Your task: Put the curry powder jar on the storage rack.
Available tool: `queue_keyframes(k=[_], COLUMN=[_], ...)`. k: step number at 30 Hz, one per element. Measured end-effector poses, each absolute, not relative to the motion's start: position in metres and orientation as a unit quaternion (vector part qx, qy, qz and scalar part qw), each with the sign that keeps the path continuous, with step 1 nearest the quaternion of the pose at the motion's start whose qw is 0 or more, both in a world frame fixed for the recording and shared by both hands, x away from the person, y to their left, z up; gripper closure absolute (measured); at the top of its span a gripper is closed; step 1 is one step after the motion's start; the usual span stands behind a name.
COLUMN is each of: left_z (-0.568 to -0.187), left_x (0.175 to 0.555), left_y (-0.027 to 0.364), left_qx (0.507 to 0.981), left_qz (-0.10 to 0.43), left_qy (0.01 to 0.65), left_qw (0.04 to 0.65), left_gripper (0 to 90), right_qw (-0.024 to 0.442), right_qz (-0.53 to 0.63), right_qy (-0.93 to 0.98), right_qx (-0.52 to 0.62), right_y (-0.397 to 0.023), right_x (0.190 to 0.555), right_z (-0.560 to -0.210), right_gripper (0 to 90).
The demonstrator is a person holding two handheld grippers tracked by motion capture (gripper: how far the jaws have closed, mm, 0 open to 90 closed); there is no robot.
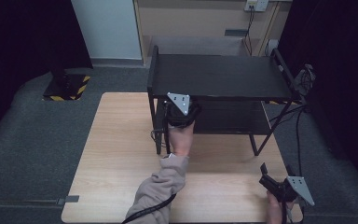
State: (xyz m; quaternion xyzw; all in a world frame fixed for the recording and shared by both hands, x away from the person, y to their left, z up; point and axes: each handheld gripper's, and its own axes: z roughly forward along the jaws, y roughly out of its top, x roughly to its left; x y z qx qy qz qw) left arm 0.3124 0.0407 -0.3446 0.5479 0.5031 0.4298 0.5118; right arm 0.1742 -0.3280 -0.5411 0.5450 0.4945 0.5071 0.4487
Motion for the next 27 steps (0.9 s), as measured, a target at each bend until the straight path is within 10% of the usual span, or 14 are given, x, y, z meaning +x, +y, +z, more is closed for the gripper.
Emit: queue_keyframes(k=[10, 27], left_z=[-0.345, -0.361], left_x=[0.301, 0.208], left_y=[0.04, 0.098], left_qx=[0.549, 0.547], left_qz=[0.438, 0.416], left_qy=[0.488, 0.471], left_qw=[0.518, 0.554], left_gripper=[1.2, 0.0], right_qw=[0.448, 0.446], right_qz=[0.509, 0.505], right_qy=[0.493, 0.502], right_qx=[0.545, 0.543], right_y=[-0.328, -0.329], right_x=[0.174, 0.175], right_z=[-0.541, -0.54], right_gripper=[0.6, 0.6])
